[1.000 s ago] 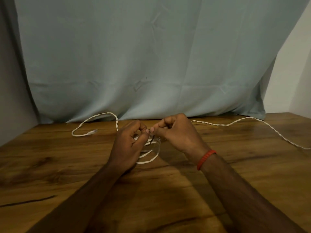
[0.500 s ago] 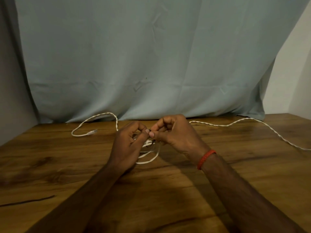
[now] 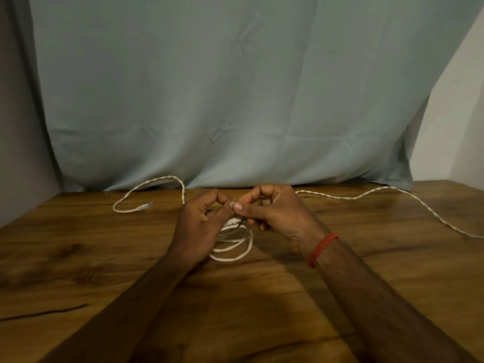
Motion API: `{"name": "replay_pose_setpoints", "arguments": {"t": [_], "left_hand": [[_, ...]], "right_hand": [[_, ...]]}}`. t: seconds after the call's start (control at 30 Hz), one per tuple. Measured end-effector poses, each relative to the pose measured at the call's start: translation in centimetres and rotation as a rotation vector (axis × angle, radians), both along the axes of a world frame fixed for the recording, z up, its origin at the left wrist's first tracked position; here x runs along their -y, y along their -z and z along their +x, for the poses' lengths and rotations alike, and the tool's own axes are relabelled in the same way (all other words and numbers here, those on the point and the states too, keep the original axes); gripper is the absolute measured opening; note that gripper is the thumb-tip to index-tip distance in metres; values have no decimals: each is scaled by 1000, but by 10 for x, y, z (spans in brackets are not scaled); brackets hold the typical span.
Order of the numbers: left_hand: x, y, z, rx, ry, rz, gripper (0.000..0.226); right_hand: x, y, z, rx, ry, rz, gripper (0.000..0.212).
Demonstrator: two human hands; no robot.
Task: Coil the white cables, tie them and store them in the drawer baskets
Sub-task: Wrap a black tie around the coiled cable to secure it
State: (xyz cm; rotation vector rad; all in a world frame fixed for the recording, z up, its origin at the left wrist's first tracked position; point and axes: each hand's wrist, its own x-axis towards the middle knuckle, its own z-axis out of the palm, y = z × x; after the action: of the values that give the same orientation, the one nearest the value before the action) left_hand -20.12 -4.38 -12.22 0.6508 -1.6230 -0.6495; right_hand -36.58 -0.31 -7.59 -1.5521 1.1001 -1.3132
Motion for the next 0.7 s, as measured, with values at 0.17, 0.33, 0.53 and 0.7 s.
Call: {"name": "replay_pose_setpoints", "arguments": {"t": [0.17,0.33,0.53,0.7], "left_hand": [[-4,-3,-1,-37,41,9,22],[-1,-2,2,-36,52,-7,15],[1,-2,3,-26,34,-18,10],[2,-1,3,-67,49,7,12]], "right_hand": [[1,1,2,-12,22,32,24],[2,1,2,-22,23,37,24],[1,1,3,-51,23,-2,23],[2,0,3,-103,20,-110,22]]}}
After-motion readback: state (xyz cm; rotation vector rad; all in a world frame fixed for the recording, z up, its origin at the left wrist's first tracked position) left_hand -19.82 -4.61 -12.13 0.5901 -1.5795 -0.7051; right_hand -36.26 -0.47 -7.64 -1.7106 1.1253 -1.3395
